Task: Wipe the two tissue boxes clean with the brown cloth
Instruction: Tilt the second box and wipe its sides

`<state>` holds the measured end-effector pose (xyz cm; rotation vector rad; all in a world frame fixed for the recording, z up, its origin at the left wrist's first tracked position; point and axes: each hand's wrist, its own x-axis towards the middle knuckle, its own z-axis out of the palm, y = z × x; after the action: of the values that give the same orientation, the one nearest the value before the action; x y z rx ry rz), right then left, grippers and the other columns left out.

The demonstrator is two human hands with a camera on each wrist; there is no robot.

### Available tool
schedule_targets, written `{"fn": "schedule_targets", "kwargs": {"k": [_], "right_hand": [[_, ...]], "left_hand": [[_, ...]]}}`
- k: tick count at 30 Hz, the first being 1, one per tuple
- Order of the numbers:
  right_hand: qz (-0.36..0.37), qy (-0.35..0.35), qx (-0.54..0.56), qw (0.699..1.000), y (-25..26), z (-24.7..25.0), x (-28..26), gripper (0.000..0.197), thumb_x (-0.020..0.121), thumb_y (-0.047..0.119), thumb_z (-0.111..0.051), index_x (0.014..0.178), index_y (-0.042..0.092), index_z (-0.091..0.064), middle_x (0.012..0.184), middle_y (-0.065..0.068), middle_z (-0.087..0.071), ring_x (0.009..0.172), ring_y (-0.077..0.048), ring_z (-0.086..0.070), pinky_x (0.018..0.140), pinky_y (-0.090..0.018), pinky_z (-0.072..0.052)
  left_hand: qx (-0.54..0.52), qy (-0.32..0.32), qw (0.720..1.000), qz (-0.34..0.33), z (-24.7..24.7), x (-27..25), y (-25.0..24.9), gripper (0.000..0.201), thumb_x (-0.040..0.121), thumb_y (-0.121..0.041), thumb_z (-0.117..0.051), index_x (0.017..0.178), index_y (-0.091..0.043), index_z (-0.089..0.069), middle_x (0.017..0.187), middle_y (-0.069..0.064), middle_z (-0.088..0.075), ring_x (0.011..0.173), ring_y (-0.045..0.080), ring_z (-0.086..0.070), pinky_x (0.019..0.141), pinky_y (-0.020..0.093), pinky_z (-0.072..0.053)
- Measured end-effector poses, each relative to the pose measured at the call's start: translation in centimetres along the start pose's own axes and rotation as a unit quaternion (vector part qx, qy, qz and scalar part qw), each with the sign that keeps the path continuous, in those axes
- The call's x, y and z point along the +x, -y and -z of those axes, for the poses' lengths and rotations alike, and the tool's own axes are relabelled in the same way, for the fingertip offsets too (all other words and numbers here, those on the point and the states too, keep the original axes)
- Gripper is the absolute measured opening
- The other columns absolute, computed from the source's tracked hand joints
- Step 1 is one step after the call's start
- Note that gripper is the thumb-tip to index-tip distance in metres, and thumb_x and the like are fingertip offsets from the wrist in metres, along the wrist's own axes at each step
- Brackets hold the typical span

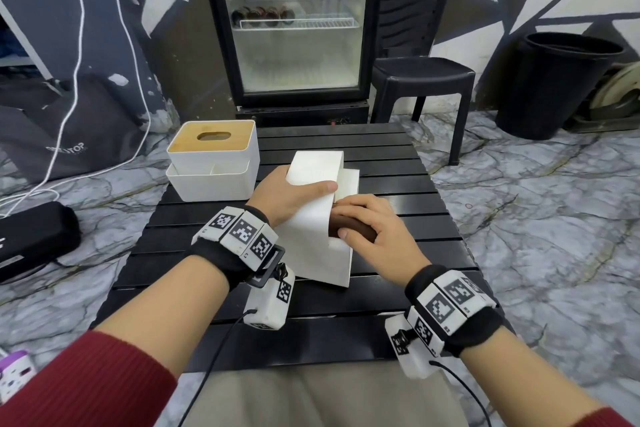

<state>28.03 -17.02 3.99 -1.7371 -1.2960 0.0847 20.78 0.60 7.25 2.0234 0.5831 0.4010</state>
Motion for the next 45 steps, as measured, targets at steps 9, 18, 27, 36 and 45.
{"fn": "schedule_targets", "kwargs": {"k": [9,18,27,36,45], "right_hand": [[-0.006,0.042,-0.004,0.999,0.5,1.8,-0.7,0.031,0.080,0.005,-0.064,0.105,0.022,-0.066,0.109,0.013,-0.055,0.108,-0.017,-0.048,0.098,-0.016,-0.032],[-0.080,0.018,0.005,0.997,-1.8,6.8,-3.4,0.039,0.078,-0.001,-0.064,0.089,0.036,-0.064,0.094,0.014,-0.063,0.091,-0.001,-0.057,0.083,-0.011,-0.038],[-0.280,0.113,-0.225,0.926,-7.6,8.1,-5.2,0.025,0.083,0.016,-0.062,0.107,0.017,-0.062,0.097,-0.004,-0.050,0.101,-0.023,-0.052,0.083,-0.020,-0.033],[-0.294,0.184,-0.264,0.900,-6.1,8.6,-4.0,0.031,0.084,0.030,-0.062,0.114,0.022,-0.058,0.111,-0.005,-0.051,0.110,-0.022,-0.049,0.090,-0.021,-0.033],[-0.216,0.065,-0.114,0.967,0.0,4.8,3.6,0.045,0.088,0.047,-0.049,0.128,0.025,-0.047,0.125,-0.001,-0.053,0.112,-0.016,-0.051,0.087,-0.024,-0.035]], "left_hand": [[0.017,0.003,1.000,0.006,0.2,0.0,-0.3,0.021,0.075,-0.048,-0.073,0.076,-0.031,-0.060,0.078,-0.015,-0.064,0.074,0.001,-0.059,0.061,0.020,-0.042],[0.089,0.140,0.986,0.015,2.0,1.2,-1.2,0.039,0.064,-0.059,-0.073,0.094,-0.036,-0.061,0.089,-0.017,-0.069,0.082,0.003,-0.066,0.067,0.017,-0.048],[0.243,0.297,0.923,-0.003,4.7,2.1,-4.3,0.061,0.057,-0.065,-0.069,0.113,-0.053,-0.049,0.109,-0.025,-0.061,0.099,-0.007,-0.058,0.085,0.016,-0.044],[0.225,0.164,0.959,0.047,6.1,0.8,-1.7,0.093,0.067,-0.052,-0.072,0.146,-0.028,-0.029,0.144,0.000,-0.041,0.123,0.017,-0.043,0.099,0.025,-0.028],[0.148,0.024,0.985,0.090,7.4,-0.8,0.6,0.084,0.068,-0.049,-0.075,0.139,-0.021,-0.041,0.130,0.005,-0.052,0.107,0.018,-0.049,0.097,0.030,-0.035]]}}
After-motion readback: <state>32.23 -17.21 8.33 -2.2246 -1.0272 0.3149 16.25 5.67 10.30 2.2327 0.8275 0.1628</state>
